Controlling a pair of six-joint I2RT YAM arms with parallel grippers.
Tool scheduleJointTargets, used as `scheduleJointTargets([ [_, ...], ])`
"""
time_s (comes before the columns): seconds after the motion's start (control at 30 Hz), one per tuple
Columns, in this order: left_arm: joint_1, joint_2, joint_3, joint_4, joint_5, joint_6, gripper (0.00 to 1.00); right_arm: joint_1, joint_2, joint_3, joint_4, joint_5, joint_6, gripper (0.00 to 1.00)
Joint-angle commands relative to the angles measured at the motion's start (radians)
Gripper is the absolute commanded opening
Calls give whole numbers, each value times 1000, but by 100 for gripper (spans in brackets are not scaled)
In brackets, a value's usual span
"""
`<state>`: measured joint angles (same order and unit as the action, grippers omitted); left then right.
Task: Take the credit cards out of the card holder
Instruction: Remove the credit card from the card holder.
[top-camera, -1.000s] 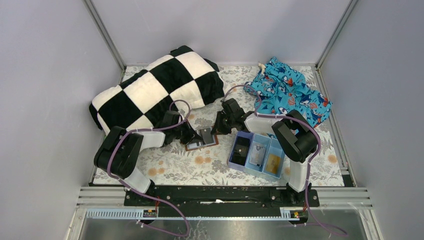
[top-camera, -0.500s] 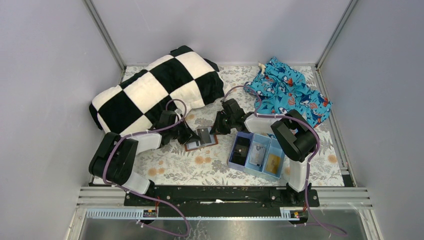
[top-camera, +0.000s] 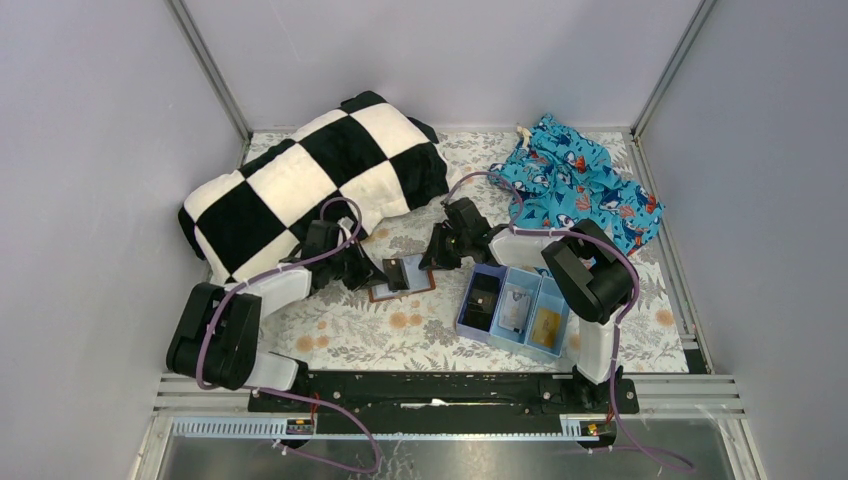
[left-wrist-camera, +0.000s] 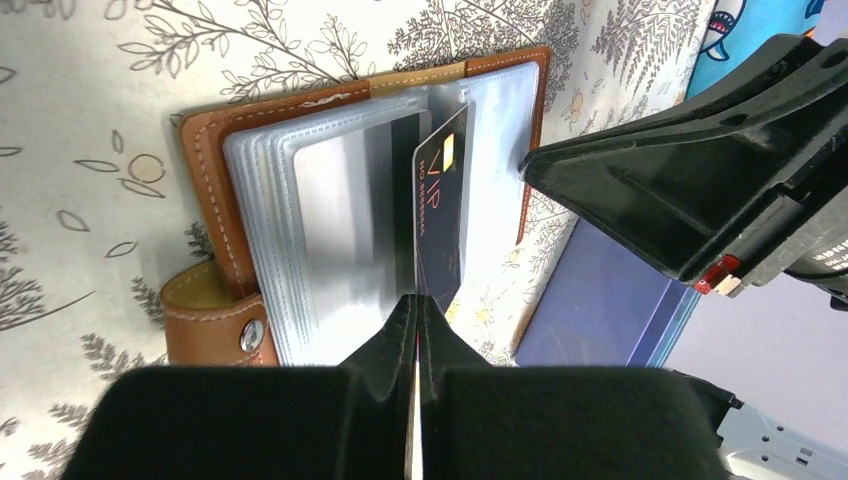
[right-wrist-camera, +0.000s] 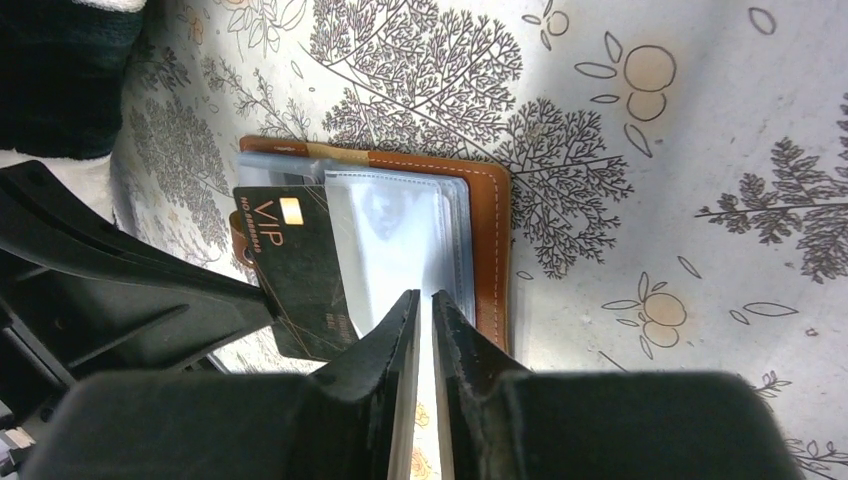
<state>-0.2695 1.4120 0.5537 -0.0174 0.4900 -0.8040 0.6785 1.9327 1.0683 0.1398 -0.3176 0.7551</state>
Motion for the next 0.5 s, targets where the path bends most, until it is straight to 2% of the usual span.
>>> scheduleJointTargets([
  [0.0,27,-62,4,-53,3,58,0,-3,-6,-1,-50,-32,-33,18],
  [0.27,49,-85,20,-81,10,84,0,16,-64,32,-25,-47,-61,30],
  [0.47,50,-69,33,-61,28,75,0,49,-17,65,-18,-96,-60,31],
])
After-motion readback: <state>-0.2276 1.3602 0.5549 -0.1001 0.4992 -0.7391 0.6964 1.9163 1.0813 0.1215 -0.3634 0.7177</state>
